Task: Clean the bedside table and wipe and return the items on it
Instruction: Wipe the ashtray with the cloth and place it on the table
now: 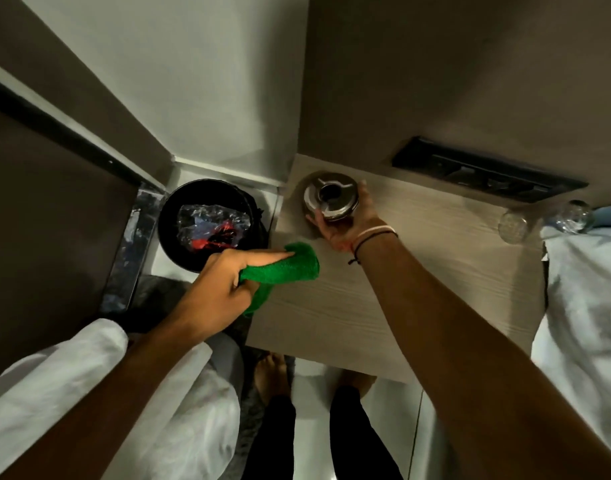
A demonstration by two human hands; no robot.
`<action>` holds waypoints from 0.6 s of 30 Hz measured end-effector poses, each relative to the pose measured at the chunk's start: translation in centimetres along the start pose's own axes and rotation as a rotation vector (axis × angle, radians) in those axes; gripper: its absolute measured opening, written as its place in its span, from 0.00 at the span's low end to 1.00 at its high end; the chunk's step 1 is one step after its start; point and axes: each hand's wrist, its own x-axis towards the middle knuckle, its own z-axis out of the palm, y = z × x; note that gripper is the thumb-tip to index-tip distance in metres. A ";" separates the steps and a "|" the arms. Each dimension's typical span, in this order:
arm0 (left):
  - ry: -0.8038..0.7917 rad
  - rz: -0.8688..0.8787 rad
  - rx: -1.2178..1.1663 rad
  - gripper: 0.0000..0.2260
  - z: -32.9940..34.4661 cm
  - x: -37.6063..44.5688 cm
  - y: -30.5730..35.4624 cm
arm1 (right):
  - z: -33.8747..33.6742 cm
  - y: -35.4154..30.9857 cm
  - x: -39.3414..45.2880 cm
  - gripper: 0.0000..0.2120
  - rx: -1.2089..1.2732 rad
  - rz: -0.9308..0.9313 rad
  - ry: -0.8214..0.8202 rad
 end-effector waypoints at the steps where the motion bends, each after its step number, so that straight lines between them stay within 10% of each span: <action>1: -0.002 -0.005 0.002 0.30 -0.1 0.0 -0.1 | 0.5 -0.2 0.5 0.40 -0.030 -0.014 0.011; 11: -0.013 -0.029 -0.037 0.29 -1.6 0.7 -2.6 | 2.1 -0.8 1.4 0.15 -0.588 -0.399 0.250; 18: -0.098 -0.020 -0.023 0.26 -2.1 1.8 -2.1 | 1.3 -0.6 1.5 0.23 -1.035 -0.792 0.597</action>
